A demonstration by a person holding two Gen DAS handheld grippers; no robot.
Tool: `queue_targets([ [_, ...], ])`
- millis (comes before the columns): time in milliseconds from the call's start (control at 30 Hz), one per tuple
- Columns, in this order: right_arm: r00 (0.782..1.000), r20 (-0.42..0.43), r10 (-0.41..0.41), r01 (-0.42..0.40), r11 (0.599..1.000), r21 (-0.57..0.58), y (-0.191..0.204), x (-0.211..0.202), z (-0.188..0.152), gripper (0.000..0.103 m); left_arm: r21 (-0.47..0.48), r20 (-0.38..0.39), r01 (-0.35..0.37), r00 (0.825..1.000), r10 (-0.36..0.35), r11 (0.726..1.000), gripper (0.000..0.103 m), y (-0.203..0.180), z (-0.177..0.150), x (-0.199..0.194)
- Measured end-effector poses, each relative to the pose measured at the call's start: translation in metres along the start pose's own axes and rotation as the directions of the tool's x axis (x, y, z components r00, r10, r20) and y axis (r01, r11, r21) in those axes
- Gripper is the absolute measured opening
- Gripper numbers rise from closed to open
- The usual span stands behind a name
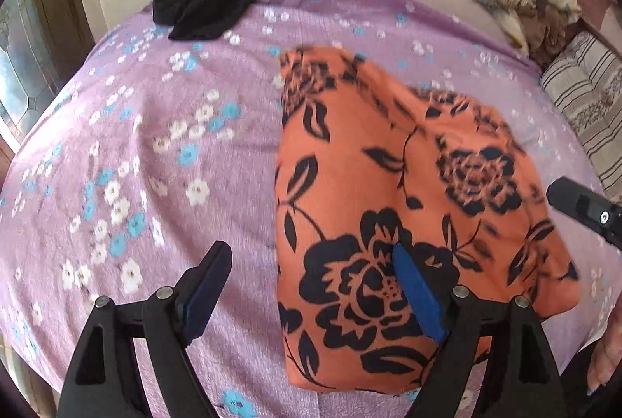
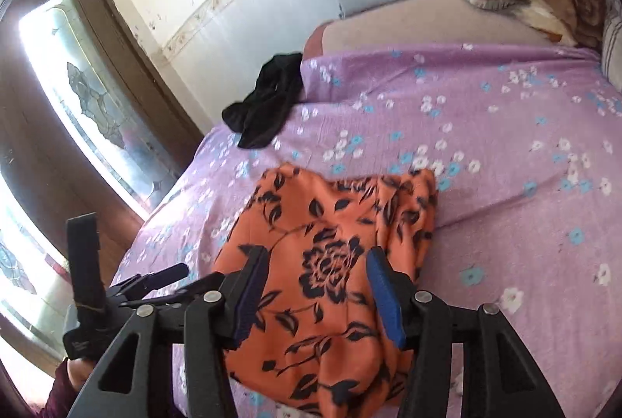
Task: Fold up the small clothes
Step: 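Lift both open tools up and away from the folded orange top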
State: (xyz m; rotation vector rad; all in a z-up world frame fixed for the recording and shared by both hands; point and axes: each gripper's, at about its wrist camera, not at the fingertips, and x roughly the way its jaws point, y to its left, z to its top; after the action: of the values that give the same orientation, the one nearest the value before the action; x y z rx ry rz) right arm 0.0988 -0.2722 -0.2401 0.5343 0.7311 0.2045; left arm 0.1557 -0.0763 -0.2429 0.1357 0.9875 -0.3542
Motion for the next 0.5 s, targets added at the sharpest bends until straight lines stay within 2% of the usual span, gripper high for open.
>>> queue_targets([
  [33,0.994,-0.113,-0.010,0.012,1.000,0.018,-0.005,0.021,-0.009,0.054,-0.043,0.029,0.014,1.000,-0.013,0.999,0.087,0.004,-0.005,-0.001],
  [67,0.980,-0.191,-0.050,0.057,0.998,0.031,-0.011,0.037,-0.018,0.055,-0.074,0.035,0.034,0.999,-0.032,0.997,0.089,0.008,-0.007,-0.003],
  [100,0.979,-0.187,-0.076,0.083,0.996,0.029,-0.013,0.041,-0.023,0.054,-0.083,0.012,0.043,0.999,-0.043,0.996,0.089,0.009,-0.006,-0.005],
  [167,0.988,-0.144,-0.060,0.065,0.997,0.029,-0.008,0.028,-0.020,0.052,-0.073,0.015,0.040,0.999,-0.039,0.997,0.089,0.011,-0.007,-0.016],
  [267,0.999,-0.048,0.010,-0.006,0.997,0.079,-0.011,-0.002,-0.020,0.053,-0.058,0.089,0.032,0.996,-0.026,0.998,0.089,0.012,-0.016,-0.042],
  [367,1.000,0.018,-0.003,0.001,0.994,0.108,-0.016,-0.027,-0.028,0.053,-0.036,0.133,0.034,0.991,-0.029,0.999,0.089,0.007,-0.024,-0.066],
  [467,0.996,0.069,-0.047,0.040,0.994,0.102,-0.016,-0.047,-0.032,0.053,0.003,0.151,0.005,0.989,-0.006,1.000,0.089,-0.006,-0.027,-0.088],
  [500,0.985,0.117,-0.128,0.120,0.990,0.078,-0.014,-0.065,-0.034,0.053,0.011,0.159,-0.004,0.987,0.002,1.000,0.089,-0.009,-0.028,-0.094],
])
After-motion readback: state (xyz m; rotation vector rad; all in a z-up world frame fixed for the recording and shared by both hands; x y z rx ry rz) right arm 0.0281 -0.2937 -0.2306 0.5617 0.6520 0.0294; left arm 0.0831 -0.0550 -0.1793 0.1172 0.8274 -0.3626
